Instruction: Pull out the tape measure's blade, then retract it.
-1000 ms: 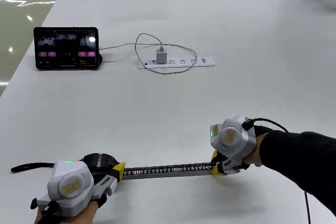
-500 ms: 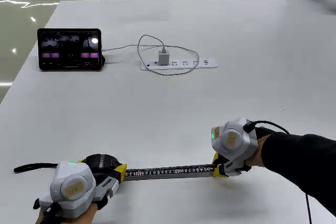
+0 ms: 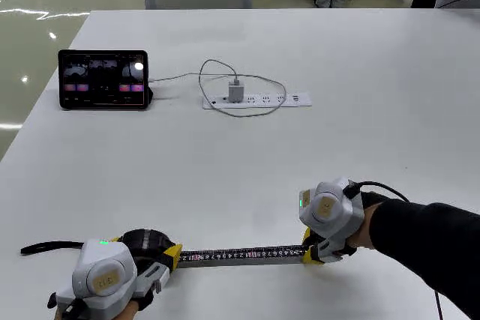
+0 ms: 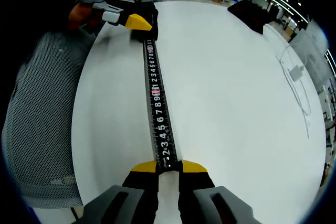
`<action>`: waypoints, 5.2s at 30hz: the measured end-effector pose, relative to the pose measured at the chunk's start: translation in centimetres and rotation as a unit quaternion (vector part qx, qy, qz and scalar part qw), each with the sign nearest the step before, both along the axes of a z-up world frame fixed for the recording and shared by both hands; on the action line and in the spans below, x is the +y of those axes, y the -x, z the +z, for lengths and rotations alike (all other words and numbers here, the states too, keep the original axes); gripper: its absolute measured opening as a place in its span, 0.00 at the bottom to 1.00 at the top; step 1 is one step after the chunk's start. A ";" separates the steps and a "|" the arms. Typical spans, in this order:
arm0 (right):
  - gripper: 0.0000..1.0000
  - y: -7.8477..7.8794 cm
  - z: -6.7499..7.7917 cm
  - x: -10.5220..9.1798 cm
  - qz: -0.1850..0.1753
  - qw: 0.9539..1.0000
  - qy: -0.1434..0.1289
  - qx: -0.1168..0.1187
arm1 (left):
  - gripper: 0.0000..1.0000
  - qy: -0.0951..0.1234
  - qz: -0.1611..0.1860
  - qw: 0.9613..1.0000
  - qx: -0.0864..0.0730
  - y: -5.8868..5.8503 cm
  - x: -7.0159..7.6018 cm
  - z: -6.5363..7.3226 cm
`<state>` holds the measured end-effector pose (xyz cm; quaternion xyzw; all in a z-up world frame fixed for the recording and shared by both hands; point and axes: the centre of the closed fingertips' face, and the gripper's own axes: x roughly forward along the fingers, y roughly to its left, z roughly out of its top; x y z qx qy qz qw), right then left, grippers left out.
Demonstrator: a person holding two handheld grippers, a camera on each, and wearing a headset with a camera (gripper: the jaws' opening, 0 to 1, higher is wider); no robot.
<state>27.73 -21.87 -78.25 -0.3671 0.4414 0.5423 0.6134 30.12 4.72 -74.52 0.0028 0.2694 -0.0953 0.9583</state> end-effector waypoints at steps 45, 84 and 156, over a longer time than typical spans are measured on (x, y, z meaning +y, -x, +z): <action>0.10 -0.1 0.0 1.4 -0.012 1.000 0.008 0.001 | 0.60 -0.011 -0.010 1.000 0.004 0.2 -0.1 0.0; 0.10 -0.1 0.0 2.8 -0.020 1.000 -0.003 0.018 | 0.60 0.013 -0.007 1.000 0.013 0.2 0.1 -0.1; 0.10 0.0 0.0 5.9 -0.020 0.999 -0.007 0.024 | 0.60 0.031 -0.006 0.999 0.017 0.2 0.2 0.0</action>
